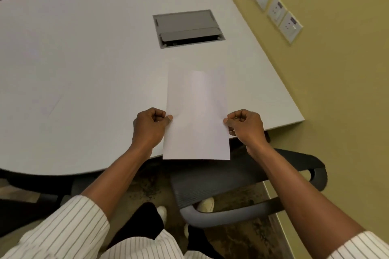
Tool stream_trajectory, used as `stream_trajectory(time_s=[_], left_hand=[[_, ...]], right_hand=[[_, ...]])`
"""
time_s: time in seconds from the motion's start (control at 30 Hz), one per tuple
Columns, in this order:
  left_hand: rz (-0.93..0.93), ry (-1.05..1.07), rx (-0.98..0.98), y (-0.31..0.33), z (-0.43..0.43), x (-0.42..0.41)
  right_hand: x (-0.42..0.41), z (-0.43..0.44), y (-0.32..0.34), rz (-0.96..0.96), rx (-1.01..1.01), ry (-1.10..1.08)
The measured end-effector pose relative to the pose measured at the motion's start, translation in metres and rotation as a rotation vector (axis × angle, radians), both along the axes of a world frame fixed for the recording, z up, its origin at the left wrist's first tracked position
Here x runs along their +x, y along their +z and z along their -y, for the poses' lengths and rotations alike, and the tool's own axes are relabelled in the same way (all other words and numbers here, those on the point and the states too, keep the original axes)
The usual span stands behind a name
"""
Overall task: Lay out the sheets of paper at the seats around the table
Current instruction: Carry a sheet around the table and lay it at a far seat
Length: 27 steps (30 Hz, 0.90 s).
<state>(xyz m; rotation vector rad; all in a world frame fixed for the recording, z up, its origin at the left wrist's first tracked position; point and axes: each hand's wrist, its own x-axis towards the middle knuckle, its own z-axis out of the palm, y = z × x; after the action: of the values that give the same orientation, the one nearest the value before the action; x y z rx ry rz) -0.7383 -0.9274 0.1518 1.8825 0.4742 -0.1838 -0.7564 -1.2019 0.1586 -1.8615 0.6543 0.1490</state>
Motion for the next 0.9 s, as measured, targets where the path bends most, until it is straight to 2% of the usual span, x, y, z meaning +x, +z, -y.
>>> stream_trajectory(time_s=[0.3, 0.53, 0.9], left_hand=[[-0.093, 0.077, 0.018, -0.067, 0.041, 0.047], [-0.173, 0.050, 0.059, -0.122, 0.056, 0.089], [-0.202, -0.059, 0.274, -0.186, 0.057, 0.132]], right_hand=[[0.085, 0.049, -0.063, -0.087, -0.082, 0.136], [0.127, 0.067, -0.128, -0.089, -0.206, 0.190], [0.180, 0.067, -0.190, -0.058, -0.322, 0.257]])
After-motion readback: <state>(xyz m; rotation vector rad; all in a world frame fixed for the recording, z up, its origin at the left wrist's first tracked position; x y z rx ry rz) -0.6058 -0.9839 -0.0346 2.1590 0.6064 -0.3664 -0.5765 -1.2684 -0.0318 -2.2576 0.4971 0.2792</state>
